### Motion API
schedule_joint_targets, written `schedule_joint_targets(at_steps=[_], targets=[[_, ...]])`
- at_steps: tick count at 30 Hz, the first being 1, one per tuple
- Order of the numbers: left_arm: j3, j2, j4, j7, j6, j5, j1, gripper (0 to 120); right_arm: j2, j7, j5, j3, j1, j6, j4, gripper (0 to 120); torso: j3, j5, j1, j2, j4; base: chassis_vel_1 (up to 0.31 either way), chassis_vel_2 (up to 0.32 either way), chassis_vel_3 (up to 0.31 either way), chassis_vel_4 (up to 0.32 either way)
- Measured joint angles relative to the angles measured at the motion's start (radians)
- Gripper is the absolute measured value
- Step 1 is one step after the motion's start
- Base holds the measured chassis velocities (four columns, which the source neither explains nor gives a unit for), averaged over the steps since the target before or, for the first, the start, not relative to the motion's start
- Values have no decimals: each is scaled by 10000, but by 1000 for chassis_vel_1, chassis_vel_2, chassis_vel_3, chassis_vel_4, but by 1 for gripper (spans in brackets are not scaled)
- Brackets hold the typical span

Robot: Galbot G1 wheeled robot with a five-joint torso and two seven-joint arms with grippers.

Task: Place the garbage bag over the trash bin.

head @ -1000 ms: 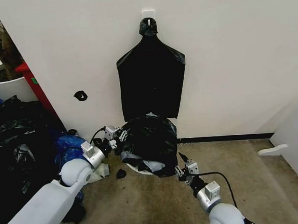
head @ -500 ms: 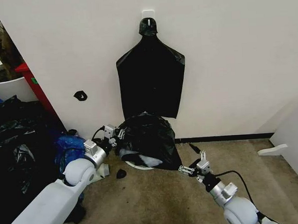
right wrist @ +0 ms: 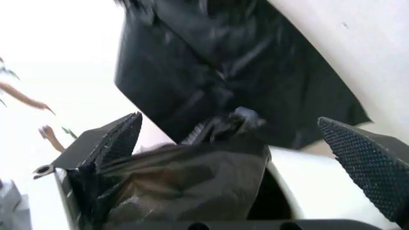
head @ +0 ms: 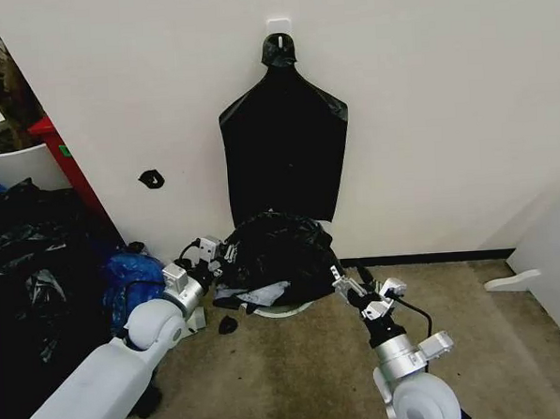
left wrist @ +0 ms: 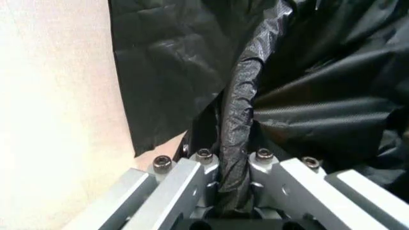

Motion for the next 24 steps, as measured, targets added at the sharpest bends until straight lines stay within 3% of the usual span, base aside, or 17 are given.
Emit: schedule_joint_targets(at_steps=[7,16,24], targets=[[-71,6,69,-109,44,48,38,1,230,542,1310,362,-45,-62,737,100,0,0,0,0,1,0,0,0,0],[-111,0,87,-147,53,25,36,1,510,596,1338,309,-58,-116,669,100,0,1,0,0,1,0,0,0,0],[-64,-83,233,-159,53,129,158,1,1829,427,2532,860,365,-345,1201,100,0,0,0,0,3,0,0,0,0]])
